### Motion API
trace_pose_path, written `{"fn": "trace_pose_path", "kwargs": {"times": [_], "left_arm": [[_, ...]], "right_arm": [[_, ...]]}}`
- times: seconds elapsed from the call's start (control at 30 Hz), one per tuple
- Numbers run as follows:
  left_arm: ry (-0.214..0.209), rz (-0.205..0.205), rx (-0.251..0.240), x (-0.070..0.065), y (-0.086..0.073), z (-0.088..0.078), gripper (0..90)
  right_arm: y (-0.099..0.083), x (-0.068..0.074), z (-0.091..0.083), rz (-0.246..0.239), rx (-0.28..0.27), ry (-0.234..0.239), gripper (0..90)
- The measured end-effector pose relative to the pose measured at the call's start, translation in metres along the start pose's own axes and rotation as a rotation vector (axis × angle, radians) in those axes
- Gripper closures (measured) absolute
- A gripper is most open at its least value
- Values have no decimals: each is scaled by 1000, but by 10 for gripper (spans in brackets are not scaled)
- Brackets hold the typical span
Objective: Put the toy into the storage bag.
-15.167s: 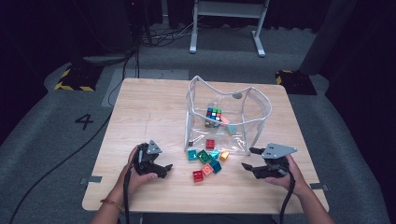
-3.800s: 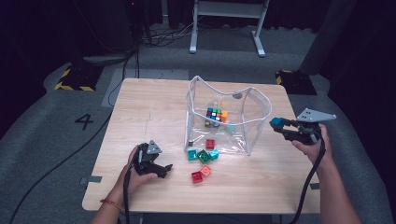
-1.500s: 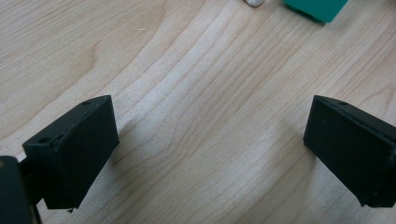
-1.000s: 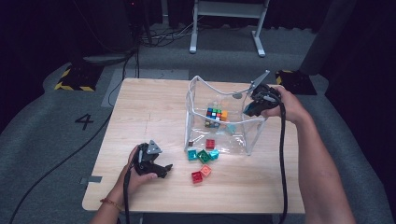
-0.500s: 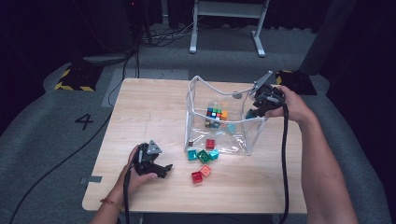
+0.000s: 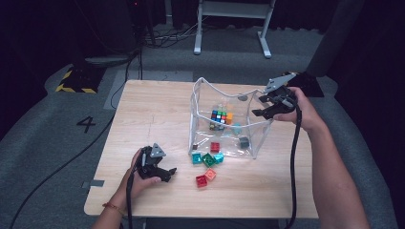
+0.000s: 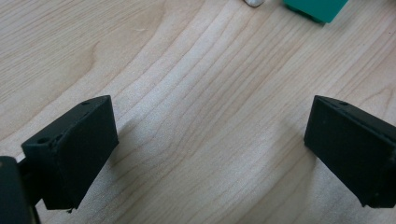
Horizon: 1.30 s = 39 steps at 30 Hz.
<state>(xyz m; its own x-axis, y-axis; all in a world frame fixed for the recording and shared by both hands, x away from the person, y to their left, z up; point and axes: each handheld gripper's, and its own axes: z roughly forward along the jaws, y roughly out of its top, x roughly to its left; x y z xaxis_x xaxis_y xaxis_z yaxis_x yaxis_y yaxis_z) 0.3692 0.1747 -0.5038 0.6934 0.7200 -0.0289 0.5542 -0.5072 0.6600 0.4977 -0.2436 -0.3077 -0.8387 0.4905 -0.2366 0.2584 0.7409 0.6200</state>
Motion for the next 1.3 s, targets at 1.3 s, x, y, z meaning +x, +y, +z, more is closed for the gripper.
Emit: {"fn": "trace_pose_path", "kwargs": {"times": [1.3], "left_arm": [[0,0,-1,0,0,0,28]], "right_arm": [[-111,94,-53,156,-373,-102,265]]}}
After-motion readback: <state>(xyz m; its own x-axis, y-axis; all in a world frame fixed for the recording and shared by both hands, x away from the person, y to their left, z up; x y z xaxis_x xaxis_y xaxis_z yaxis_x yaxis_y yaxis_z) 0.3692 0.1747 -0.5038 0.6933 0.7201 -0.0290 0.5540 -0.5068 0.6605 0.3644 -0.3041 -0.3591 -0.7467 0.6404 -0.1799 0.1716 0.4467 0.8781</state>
